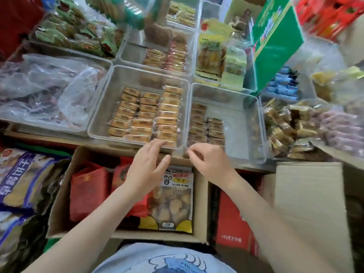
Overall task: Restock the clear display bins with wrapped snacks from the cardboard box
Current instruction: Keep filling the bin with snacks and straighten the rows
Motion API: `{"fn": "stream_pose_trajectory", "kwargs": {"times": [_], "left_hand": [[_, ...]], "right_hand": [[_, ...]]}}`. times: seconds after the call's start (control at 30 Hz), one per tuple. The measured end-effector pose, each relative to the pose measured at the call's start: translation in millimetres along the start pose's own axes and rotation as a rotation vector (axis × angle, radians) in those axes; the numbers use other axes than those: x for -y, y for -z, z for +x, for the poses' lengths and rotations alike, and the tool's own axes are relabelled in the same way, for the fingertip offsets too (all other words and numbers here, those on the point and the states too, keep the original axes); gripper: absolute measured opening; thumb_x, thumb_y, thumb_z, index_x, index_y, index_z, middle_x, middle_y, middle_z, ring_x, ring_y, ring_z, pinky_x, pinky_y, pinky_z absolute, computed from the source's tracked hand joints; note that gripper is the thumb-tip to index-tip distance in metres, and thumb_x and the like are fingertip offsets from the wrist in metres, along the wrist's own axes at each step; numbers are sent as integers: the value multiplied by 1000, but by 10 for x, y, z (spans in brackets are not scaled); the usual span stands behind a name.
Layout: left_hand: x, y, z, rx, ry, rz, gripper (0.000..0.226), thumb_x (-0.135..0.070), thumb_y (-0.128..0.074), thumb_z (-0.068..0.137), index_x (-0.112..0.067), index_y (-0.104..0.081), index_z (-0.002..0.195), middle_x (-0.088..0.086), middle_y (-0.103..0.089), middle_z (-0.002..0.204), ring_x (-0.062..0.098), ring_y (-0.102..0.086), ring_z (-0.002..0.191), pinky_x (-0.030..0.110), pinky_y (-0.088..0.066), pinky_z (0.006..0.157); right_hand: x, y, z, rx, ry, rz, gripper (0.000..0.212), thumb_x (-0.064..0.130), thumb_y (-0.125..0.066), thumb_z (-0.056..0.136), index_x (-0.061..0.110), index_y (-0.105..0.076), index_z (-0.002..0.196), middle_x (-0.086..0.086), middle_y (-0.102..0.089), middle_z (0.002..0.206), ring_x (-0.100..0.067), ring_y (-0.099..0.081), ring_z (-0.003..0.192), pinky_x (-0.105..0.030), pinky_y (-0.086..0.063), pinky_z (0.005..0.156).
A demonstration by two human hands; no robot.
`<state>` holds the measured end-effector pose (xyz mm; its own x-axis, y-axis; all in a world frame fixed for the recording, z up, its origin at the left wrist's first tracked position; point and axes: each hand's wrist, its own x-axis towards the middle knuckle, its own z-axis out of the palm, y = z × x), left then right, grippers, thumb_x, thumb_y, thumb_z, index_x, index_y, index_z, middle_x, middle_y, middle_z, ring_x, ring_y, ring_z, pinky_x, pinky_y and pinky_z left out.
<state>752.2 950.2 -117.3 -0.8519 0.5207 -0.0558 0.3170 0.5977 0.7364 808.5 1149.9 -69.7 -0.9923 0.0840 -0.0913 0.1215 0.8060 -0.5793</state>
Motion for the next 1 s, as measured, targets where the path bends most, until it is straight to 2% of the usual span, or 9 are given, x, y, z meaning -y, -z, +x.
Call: {"fn": "stream_pose_trajectory", "kwargs": {"times": [0.1, 0.17, 0.27, 0.37, 0.47, 0.57, 0.73, 0.9, 1.0], "left_hand": [[-642, -447, -109, 231, -43, 16, 36, -37, -52, 101, -27, -55, 136, -10, -59, 127, 10, -56, 113, 28, -45, 94], [-1079, -786, -197, 319, -115, 28, 31, -38, -53, 100, -32, -58, 130, -12, -61, 121, 8, -60, 106, 32, -50, 92], [-1750, -1342, -392, 378, -265, -20, 32, -38, -53, 99, -31, -58, 131, -14, -55, 129, 4, -56, 113, 34, -50, 96], [-2431, -1820, -641, 360, -448, -82, 45, -43, -49, 95, -26, -54, 136, -6, -46, 145, 12, -45, 133, 38, -44, 107], [-2930, -2269, -815, 290, -653, -28, 46, -42, -49, 95, -25, -52, 138, -1, -41, 156, 18, -29, 150, 47, -24, 122], [-3198, -2601, -844, 298, -618, 106, 57, -51, -41, 94, -27, -47, 145, -3, -30, 163, 11, -3, 155, 42, 2, 127], [-3218, -2681, -770, 296, -534, 161, 65, -50, -35, 92, -25, -43, 151, -6, -27, 164, 7, 2, 155, 49, -2, 126], [-3246, -2634, -757, 296, -504, 253, 68, -51, -32, 92, -28, -34, 156, -10, -22, 166, 2, 8, 153, 41, 7, 126], [-3258, -2629, -772, 292, -474, 254, 68, -49, -35, 91, -29, -34, 156, -11, -23, 165, 1, 7, 153, 39, 8, 126]], "right_hand": [[-315, 498, -739, -281, -59, 2, 14, 16, -60, 96, 13, -74, 93, 6, -68, 79, -8, -58, 73, -21, -45, 67], [-557, 844, -1224, -442, -125, -10, 15, 16, -61, 95, 11, -73, 88, 3, -66, 72, -11, -55, 66, -26, -44, 62], [-1056, 1301, -1916, -571, -268, -7, 21, 22, -57, 94, 9, -73, 88, -2, -68, 75, -17, -59, 66, -35, -48, 62], [-1584, 1694, -2569, -555, -359, -23, 21, 23, -55, 99, 12, -74, 96, 2, -71, 84, -8, -59, 70, -23, -48, 64], [-2120, 1967, -3039, -395, -447, -89, 21, 26, -52, 102, 17, -72, 104, 8, -68, 93, -7, -60, 82, -20, -49, 70], [-2608, 2058, -3286, -142, -499, -188, 24, 31, -49, 103, 21, -70, 108, 4, -71, 103, -16, -64, 93, -32, -55, 77], [-3002, 1928, -3222, 228, -453, -283, 27, 32, -54, 100, 20, -65, 121, 0, -68, 117, -21, -64, 103, -29, -48, 74], [-3307, 1319, -2820, 611, -385, -356, 33, 24, -62, 96, 16, -60, 129, -7, -61, 127, -25, -61, 104, -26, -41, 72], [-3371, 955, -2783, 815, -291, -414, 46, 27, -67, 93, 15, -55, 136, -8, -60, 131, -27, -60, 112, -28, -45, 79]]}}
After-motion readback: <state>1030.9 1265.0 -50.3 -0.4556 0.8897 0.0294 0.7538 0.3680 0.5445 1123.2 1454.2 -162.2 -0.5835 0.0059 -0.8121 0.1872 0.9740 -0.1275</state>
